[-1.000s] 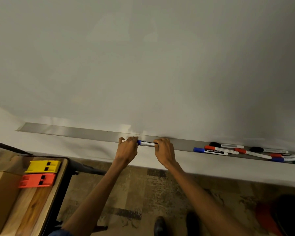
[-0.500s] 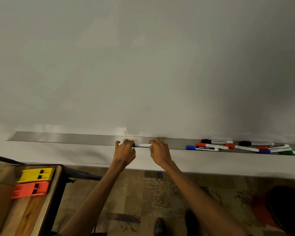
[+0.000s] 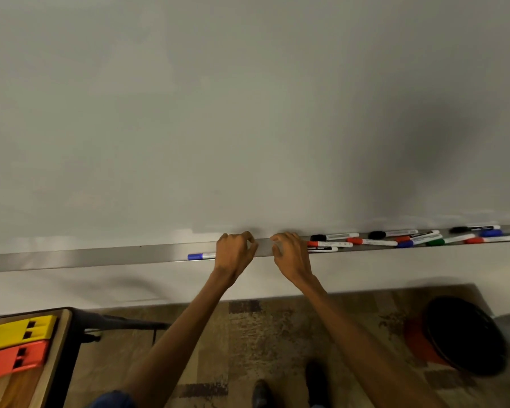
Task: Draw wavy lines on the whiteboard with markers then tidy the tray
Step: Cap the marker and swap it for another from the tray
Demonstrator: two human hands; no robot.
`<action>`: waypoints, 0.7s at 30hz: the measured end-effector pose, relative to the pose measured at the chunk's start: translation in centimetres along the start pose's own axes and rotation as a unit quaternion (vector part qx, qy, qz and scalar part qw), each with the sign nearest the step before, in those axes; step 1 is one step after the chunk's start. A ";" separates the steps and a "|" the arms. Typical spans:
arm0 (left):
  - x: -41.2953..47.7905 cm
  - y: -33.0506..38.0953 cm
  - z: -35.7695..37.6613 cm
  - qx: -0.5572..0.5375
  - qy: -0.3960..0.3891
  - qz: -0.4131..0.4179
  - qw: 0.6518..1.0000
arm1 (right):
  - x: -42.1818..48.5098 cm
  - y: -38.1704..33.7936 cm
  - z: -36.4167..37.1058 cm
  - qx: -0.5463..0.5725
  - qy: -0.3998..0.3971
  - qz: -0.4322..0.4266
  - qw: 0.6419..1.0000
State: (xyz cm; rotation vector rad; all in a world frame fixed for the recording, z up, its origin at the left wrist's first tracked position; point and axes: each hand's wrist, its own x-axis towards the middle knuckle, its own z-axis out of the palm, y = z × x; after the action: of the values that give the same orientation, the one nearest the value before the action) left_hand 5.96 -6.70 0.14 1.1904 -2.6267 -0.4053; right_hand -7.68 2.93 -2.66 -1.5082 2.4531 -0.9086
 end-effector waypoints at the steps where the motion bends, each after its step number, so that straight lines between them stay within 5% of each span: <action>1: 0.4 1.2 0.5 -0.011 -0.011 0.015 1.000 | 0.0 0.9 -0.7 -0.007 0.004 0.008 1.000; 10: 1.5 7.5 6.3 -0.024 -0.141 0.057 0.988 | -1.2 7.2 -3.9 -0.078 -0.068 0.057 0.993; 21: 2.2 8.5 8.9 -0.036 -0.130 0.036 0.990 | -0.5 9.2 -3.7 -0.126 -0.125 0.010 0.984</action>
State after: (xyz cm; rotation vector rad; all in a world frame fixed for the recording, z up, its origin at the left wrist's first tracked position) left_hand -4.16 -1.61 -5.14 1.0797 -2.8345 -0.6779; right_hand -15.99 7.86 -4.77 -1.5596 2.4605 -0.3861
